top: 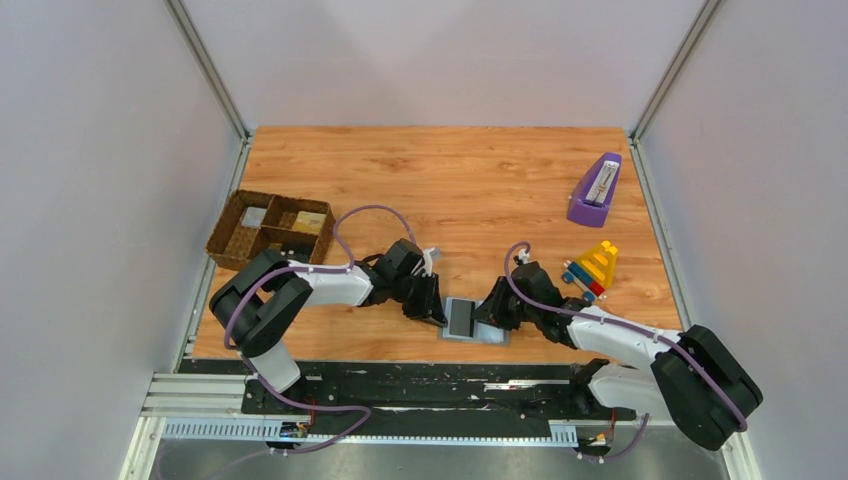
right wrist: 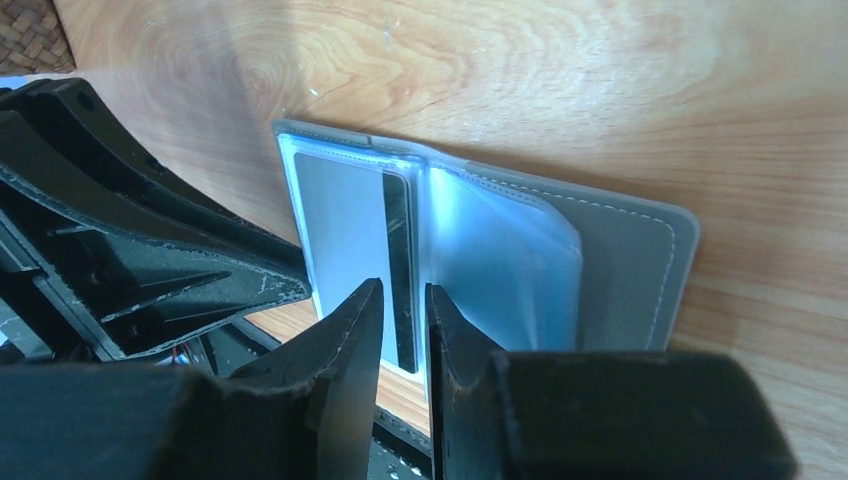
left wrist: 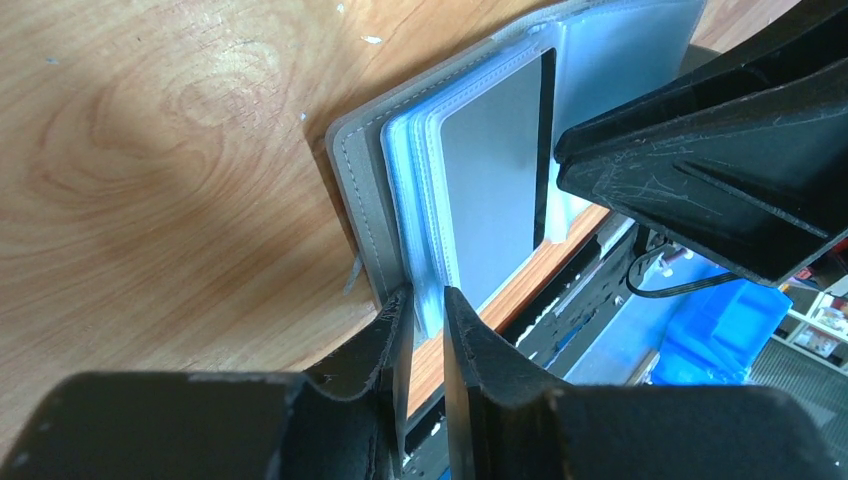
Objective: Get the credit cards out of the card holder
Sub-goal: Remove the credit card from the card holder.
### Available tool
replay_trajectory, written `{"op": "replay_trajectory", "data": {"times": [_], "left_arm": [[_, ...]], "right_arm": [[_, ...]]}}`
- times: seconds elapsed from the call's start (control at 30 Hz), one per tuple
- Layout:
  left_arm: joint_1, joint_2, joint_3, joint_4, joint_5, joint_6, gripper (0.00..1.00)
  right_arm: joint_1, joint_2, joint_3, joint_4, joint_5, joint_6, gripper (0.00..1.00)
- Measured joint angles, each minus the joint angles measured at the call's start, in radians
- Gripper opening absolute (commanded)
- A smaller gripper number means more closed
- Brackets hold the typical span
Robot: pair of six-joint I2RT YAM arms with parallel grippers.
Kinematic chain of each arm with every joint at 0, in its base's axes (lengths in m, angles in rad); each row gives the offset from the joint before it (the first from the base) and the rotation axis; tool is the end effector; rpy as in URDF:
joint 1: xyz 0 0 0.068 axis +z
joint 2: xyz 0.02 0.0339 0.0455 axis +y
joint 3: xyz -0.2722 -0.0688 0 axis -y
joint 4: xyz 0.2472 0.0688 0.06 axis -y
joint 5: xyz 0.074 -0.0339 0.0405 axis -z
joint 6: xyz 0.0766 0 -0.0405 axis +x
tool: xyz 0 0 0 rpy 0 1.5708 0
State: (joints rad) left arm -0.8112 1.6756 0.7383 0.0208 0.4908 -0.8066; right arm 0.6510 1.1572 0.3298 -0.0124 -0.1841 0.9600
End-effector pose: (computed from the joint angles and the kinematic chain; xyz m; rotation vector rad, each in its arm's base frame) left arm 0.2006 -0.2637 0.1082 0.2444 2.7991 -1.1714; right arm 0.1679 0.1455 0.1102 0.3119 2.6043 0.8911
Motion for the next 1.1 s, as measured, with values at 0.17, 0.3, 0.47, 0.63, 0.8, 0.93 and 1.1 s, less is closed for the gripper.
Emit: {"op": "replay_trajectory", "data": {"times": [0.17,0.3,0.47,0.63,0.8,0.93,1.1], "left_arm": [[-0.001,0.0,0.0,0.0,0.0,-0.003,0.24],[-0.001,0.0,0.0,-0.001,0.0,-0.003,0.23],[-0.001,0.0,-0.001,-0.002,0.001,-0.003,0.23],[-0.001,0.0,-0.001,-0.002,0.002,-0.003,0.23],[-0.001,0.0,-0.001,-0.003,0.002,-0.003,0.24],[-0.001,-0.003,0.002,-0.017,-0.002,0.0,0.27],[-0.003,-0.027,0.03,-0.093,-0.041,0.01,0.29]], "right_arm": [[0.0,0.007,0.001,0.014,-0.02,-0.009,0.22],[0.0,0.037,0.007,0.026,-0.029,-0.013,0.22],[0.0,0.06,0.017,0.032,-0.036,-0.019,0.21],[-0.004,0.073,0.021,0.035,-0.044,-0.021,0.17],[-0.006,0.083,0.023,0.039,-0.045,-0.028,0.01],[-0.006,0.084,0.023,0.045,-0.047,-0.04,0.0],[-0.005,0.082,0.023,0.055,-0.053,-0.057,0.0]]}}
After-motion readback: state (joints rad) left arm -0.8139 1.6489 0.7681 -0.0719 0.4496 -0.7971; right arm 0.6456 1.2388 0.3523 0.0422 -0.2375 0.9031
